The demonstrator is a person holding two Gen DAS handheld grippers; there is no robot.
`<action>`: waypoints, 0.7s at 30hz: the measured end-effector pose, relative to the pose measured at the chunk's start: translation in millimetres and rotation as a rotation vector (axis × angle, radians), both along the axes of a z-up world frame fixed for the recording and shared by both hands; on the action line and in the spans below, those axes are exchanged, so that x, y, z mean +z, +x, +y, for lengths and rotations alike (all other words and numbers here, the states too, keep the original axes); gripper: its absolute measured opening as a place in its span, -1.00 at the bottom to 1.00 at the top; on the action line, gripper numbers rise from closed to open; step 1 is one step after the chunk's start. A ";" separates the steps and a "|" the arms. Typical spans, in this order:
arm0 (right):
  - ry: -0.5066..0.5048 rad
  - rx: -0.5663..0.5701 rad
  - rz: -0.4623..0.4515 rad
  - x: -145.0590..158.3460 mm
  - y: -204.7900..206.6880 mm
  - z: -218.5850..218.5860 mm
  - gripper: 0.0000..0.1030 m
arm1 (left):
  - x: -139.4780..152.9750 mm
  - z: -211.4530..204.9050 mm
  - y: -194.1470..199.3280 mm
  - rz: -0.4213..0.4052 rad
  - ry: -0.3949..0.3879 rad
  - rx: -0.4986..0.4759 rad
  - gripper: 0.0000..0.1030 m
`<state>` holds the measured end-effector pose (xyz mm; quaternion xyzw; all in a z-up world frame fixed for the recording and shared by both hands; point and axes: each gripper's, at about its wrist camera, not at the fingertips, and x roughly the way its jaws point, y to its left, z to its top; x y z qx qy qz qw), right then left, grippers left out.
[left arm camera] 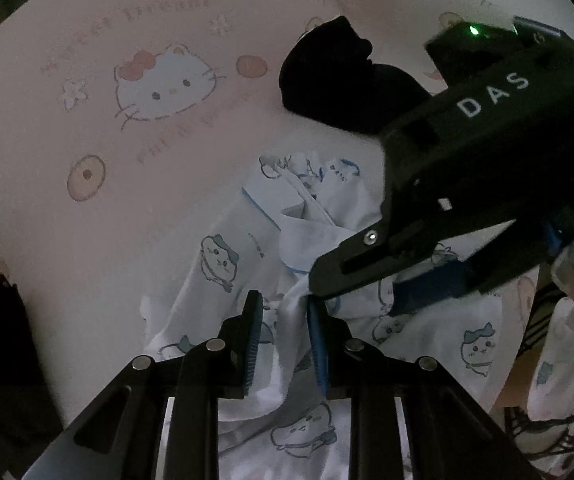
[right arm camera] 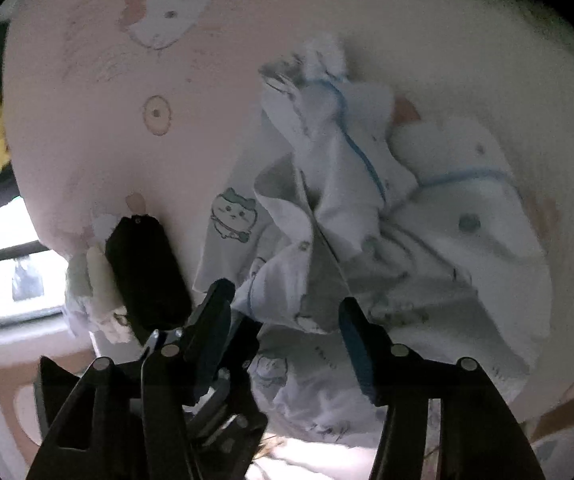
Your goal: Fold clothes
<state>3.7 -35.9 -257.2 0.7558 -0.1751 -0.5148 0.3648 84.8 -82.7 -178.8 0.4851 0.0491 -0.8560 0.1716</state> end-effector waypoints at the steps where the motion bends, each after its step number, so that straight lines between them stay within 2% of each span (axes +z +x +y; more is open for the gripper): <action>1: 0.013 -0.015 -0.019 -2.8 -0.1 2.1 0.08 | -1.5 -3.8 -1.6 -0.003 0.007 0.004 -0.61; 5: 0.070 -0.093 -0.072 -10.6 -6.5 21.1 0.09 | -8.1 -10.3 -4.7 -0.013 0.004 0.032 -0.61; 7: 0.064 -0.128 -0.095 -12.9 -7.5 27.8 0.13 | -8.9 -11.2 -4.0 -0.013 0.001 0.039 -0.63; 9: 0.054 -0.151 -0.093 -12.6 -5.8 28.9 0.21 | -9.5 -12.2 -2.9 -0.002 0.030 0.044 -0.68; 12: 0.046 -0.143 -0.059 -9.8 0.5 20.4 0.21 | -6.9 -8.9 -0.7 0.011 0.056 0.044 -0.70; 19: 0.021 -0.135 -0.063 -15.4 10.0 -5.4 0.21 | -10.0 -12.6 -0.3 0.014 0.072 0.024 -0.70; 21: 0.009 -0.117 -0.067 -19.0 11.7 -13.5 0.13 | -7.5 -12.3 4.2 0.028 0.073 0.026 -0.70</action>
